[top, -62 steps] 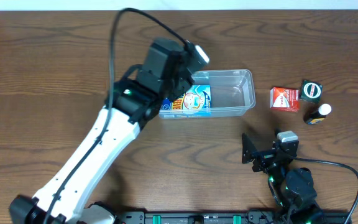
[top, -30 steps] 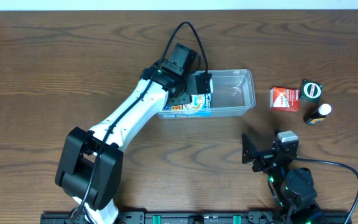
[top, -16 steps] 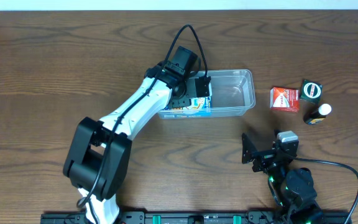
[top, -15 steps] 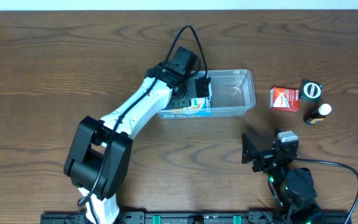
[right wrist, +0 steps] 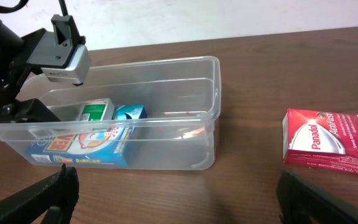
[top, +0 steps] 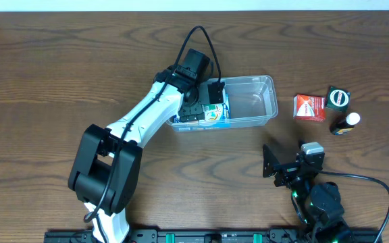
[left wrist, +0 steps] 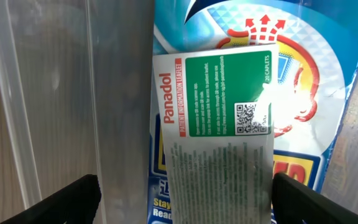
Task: Pack container
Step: 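Release the packet and raise the left gripper back to the side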
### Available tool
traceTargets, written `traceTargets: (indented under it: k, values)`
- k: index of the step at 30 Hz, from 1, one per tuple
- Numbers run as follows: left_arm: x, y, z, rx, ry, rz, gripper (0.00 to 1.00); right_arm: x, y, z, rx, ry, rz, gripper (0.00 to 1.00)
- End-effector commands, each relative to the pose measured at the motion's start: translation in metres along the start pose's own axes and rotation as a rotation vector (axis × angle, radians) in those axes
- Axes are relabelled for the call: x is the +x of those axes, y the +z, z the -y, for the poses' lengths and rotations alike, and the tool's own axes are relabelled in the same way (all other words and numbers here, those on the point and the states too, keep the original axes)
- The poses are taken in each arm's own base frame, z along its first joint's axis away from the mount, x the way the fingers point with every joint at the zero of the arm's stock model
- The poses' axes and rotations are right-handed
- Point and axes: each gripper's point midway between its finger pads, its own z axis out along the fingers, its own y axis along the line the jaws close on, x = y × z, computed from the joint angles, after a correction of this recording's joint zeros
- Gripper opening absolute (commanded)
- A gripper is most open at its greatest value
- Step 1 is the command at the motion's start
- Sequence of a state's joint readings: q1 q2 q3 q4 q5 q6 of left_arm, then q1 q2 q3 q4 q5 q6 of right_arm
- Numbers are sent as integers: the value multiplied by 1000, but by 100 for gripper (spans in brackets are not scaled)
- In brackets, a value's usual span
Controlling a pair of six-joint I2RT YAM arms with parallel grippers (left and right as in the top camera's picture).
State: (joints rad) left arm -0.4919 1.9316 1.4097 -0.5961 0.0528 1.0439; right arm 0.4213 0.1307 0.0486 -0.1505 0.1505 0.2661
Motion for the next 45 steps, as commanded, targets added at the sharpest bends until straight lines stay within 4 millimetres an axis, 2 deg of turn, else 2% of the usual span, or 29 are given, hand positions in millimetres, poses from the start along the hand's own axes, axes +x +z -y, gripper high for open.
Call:
traceTargets:
  k: [1, 12, 17, 19, 22, 24, 28, 29, 31, 33, 36, 37, 38, 41, 45]
  values:
    - [-5, -18, -9, -43, -15, 28, 89, 2, 0, 0, -1, -14, -2, 99]
    - [-18, -76, -29, -163, -64, 117, 89, 1, 0, 0, -1, -14, -2, 99]
    - [-22, -103, -46, -231, -266, 191, 88, 2, 0, 0, -1, -14, -2, 99]
    - [-18, -113, -57, -259, -425, 229, 89, 2, 0, 0, -1, -14, -2, 99]
    - [0, -123, -73, -303, -675, 246, 88, 2, 0, 0, -1, -14, -2, 99]
    - [16, -127, -80, -335, -805, 229, 79, 2, 0, 0, -1, -14, -2, 99]
    - [63, -135, -93, -450, -1074, 144, 49, 1, 0, 0, -1, -14, -2, 99]
    - [78, -137, -96, -485, -1145, 119, 45, 2, 0, 0, -1, -14, -2, 99]
    - [102, -139, -99, -526, -1272, 89, 45, 1, 0, 0, -1, -14, -2, 99]
    - [123, -141, -102, -542, -1382, 81, 46, 1, 0, 0, -1, -14, -2, 99]
    - [155, -144, -105, -572, -1532, 68, 84, 2, 0, 0, -1, -14, -2, 99]
    - [165, -145, -106, -582, -1567, 63, 94, 1, 0, 0, -1, -14, -2, 99]
    - [172, -146, -106, -588, -1586, 55, 98, 1, 0, 0, -1, -14, -2, 99]
    - [190, -148, -105, -602, -1622, 28, 98, 2, 0, 0, -1, -14, -2, 99]
    - [201, -150, -106, -612, -1643, 17, 98, 1, 0, 0, -1, -14, -2, 99]
